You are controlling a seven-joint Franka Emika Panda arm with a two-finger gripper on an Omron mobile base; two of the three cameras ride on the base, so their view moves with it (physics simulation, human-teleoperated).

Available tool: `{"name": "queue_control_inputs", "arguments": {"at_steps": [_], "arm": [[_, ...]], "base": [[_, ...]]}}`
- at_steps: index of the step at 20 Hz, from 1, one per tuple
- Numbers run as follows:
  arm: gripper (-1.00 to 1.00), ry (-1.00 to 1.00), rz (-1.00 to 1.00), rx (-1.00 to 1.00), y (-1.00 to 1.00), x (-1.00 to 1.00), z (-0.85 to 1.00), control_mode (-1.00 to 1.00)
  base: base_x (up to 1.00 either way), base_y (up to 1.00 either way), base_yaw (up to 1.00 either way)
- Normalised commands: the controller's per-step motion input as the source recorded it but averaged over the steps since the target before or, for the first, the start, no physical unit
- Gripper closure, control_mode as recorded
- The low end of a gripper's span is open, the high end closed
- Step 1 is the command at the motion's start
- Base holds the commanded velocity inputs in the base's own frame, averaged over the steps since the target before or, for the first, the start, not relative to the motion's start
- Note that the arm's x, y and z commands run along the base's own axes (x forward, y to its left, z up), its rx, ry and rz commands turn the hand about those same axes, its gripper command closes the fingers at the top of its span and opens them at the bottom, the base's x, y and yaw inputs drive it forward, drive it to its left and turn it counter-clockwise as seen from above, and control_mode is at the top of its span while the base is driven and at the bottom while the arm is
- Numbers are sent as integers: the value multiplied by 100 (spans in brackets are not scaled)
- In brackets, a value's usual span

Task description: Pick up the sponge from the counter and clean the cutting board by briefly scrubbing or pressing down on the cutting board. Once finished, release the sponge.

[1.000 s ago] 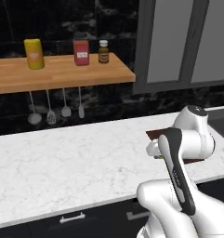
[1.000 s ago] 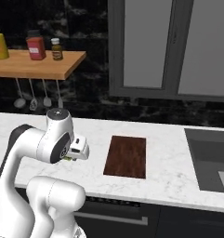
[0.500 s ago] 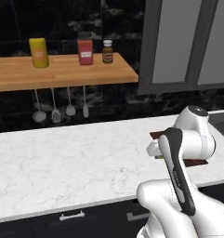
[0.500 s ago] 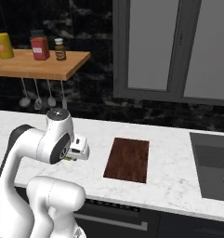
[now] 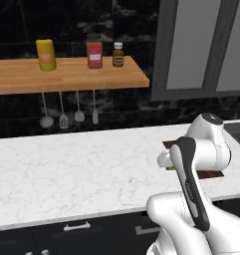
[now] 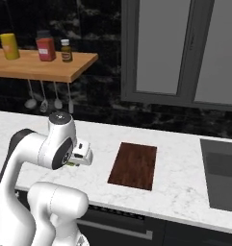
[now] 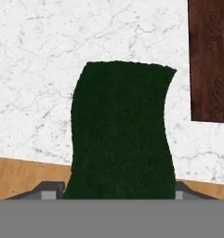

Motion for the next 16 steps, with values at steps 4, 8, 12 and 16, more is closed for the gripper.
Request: {"name": "queue_control_inputs", "arguments": {"at_steps": [4,8,12,16], "arm": [[100,0,1,0,-2,13,-2,-100],[100,0,0,0,-17,13,0,-100],[100,0,-1,0,-35,1,-1,-100],[100,0,-4,0,-55,0,-13,-100]], "base": [[20,0,6],[0,0,0],[0,0,0],[0,0,0]]}}
